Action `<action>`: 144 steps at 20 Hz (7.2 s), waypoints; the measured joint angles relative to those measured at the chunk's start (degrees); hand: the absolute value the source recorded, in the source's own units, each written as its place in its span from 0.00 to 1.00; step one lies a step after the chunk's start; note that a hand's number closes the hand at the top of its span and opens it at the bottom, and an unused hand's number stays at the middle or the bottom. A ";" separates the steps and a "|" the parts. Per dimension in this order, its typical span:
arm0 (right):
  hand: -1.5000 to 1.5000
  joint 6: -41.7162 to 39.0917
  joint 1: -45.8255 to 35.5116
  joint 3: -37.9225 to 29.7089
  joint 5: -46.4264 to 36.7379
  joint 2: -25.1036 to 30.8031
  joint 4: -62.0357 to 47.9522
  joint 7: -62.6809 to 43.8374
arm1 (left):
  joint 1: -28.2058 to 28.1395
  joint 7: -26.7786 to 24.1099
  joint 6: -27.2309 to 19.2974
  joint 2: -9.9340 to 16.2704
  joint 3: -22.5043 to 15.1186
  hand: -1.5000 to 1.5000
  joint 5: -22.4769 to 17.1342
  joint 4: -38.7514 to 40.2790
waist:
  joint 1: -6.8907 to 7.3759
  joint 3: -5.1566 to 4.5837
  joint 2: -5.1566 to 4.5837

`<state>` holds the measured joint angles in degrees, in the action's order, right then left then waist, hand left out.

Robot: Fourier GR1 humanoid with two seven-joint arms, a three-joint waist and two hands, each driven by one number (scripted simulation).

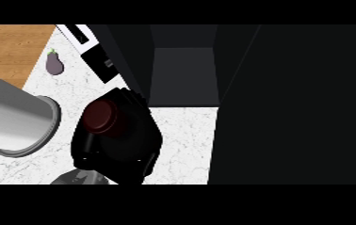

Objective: Pick up the wine, place it into the cabinet and close the cabinet

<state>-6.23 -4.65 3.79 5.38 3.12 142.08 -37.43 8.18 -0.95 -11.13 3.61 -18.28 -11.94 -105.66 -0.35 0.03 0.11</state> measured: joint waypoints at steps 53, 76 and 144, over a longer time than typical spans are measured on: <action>0.00 -1.68 -0.71 -1.68 1.09 0.42 -0.26 -0.11 | 23.91 -19.76 -24.95 -3.58 -7.00 1.00 -5.07 39.28 | -0.39 -0.03 -0.14; 0.00 -1.63 1.04 -0.67 0.95 -0.92 -0.26 1.20 | 37.04 -24.45 -16.24 -3.25 4.48 1.00 -11.64 61.61 | -0.75 -0.03 -0.24; 0.00 -3.35 -0.69 2.29 1.55 -2.49 -2.29 3.42 | 55.38 -45.78 -16.74 -3.58 21.66 0.00 -12.73 99.63 | -4.14 0.12 -1.48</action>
<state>-9.58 -5.34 6.09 6.92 0.63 139.79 -34.01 63.56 -46.73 -27.87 0.03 3.39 -24.67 -6.03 -4.49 0.15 -1.37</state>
